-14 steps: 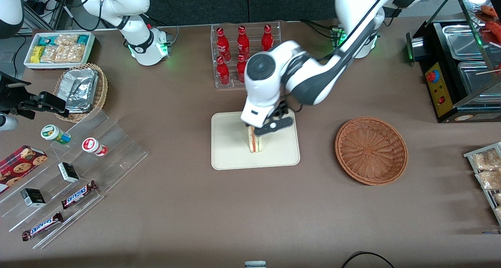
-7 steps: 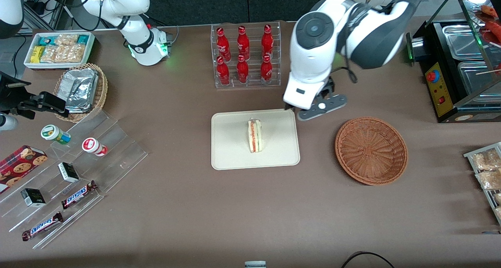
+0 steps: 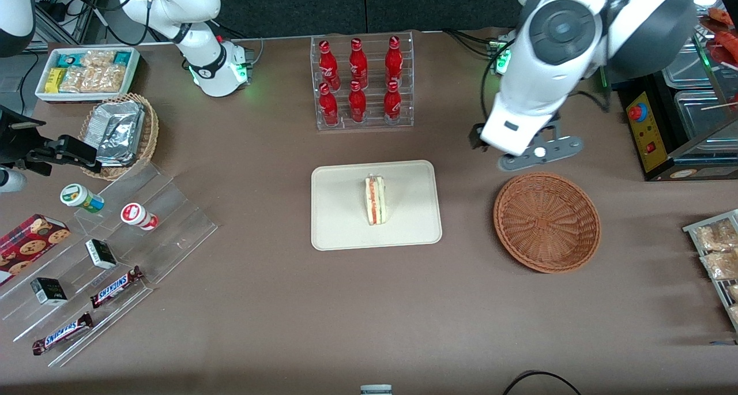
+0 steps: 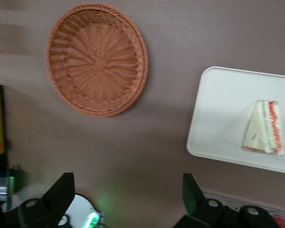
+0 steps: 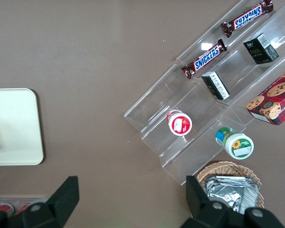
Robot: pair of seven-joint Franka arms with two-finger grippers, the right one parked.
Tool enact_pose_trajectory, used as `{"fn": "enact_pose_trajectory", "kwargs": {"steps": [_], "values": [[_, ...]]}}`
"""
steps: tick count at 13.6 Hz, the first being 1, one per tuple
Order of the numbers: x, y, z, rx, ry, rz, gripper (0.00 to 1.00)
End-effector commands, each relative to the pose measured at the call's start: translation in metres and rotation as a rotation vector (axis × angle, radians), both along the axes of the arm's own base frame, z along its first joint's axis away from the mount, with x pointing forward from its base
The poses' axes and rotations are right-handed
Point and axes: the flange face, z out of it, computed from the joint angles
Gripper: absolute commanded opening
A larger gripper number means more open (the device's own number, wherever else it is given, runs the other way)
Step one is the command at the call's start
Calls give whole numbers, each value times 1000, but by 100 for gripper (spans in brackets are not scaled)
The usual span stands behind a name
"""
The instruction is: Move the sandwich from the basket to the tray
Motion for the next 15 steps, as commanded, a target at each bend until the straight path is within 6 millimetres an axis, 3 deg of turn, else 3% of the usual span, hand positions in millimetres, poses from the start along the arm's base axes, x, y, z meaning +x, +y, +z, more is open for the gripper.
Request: {"fn": "enact_pose_trajectory", "kwargs": {"steps": [1,2,10,15], "values": [[-4,53,27,-63,21,-47,100],[-2,76,33,-85,35,-71,100],[4,202,57,-137,66,-202,100],[6,213,59,-130,61,-212,100]]}}
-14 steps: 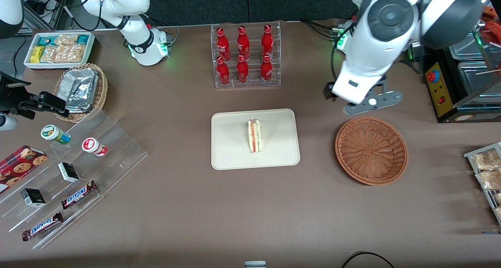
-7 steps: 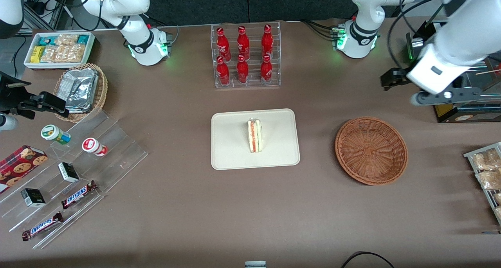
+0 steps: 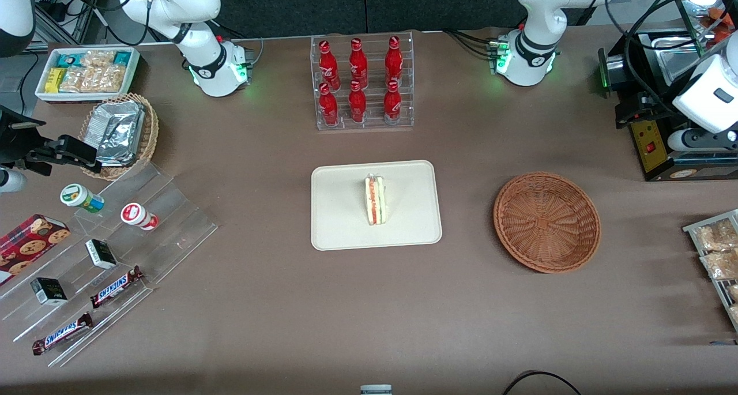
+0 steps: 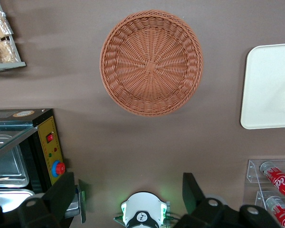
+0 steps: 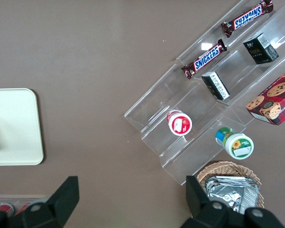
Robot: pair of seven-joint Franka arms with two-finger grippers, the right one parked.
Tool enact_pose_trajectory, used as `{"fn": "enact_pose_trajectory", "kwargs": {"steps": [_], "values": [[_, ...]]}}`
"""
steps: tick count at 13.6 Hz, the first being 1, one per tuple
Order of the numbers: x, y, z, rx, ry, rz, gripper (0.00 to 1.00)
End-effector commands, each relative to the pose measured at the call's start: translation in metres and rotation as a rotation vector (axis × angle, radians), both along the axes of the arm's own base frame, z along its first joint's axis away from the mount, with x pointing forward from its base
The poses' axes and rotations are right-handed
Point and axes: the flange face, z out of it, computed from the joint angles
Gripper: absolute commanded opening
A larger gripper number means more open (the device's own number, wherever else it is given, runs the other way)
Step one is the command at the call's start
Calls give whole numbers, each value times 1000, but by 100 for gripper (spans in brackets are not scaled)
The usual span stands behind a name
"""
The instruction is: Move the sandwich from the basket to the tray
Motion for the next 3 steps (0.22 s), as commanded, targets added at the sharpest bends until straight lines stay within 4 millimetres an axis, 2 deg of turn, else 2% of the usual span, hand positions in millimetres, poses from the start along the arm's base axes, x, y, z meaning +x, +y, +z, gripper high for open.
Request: {"fn": "enact_pose_trajectory", "kwargs": {"steps": [1,3], "values": [[-7,-3,2,-2,3,-20,100],[-6,0,2,-5,1,-12,100]]}}
